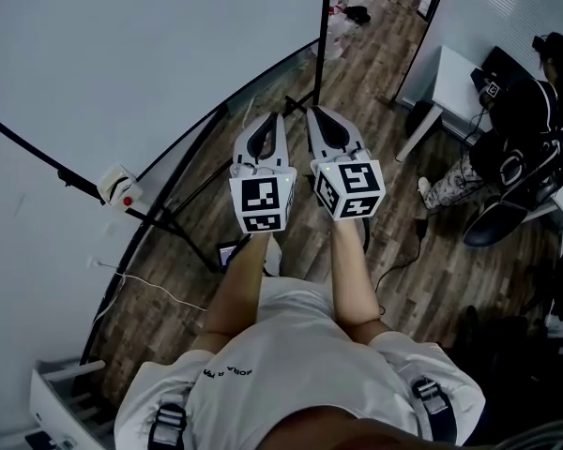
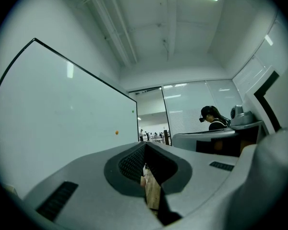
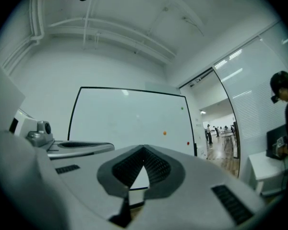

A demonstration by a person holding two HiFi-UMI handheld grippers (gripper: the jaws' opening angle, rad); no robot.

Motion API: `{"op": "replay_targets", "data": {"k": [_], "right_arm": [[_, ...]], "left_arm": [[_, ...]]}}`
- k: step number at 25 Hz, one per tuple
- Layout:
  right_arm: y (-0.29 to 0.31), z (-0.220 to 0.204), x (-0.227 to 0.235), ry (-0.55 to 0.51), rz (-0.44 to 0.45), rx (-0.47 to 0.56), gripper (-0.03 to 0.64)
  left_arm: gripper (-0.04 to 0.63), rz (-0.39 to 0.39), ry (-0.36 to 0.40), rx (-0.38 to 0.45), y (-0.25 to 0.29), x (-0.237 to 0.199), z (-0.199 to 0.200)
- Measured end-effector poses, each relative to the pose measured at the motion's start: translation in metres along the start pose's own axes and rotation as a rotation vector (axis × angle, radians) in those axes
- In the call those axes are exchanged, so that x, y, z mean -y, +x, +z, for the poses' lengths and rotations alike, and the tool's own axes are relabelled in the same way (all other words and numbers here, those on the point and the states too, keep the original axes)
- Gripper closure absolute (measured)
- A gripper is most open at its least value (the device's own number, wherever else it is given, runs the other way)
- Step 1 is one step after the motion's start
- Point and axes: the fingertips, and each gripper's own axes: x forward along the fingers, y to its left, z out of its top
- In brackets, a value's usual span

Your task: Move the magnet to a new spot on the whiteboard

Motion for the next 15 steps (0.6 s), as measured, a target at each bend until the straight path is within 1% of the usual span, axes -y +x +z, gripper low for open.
{"op": "replay_targets", "data": {"k": [9, 15], "right_arm": [[0.049, -0.012, 0.019, -0.013, 0.004, -0.015, 0.603], [0.106, -0.012, 0.046, -0.027, 0.004, -0.003, 0.603]], "left_arm": [[0.594, 0.0, -0.009, 0.016, 0.049, -0.018, -0.012], [0.594, 0.005, -0.009, 0.036, 0.113, -0.047, -0.015]]}}
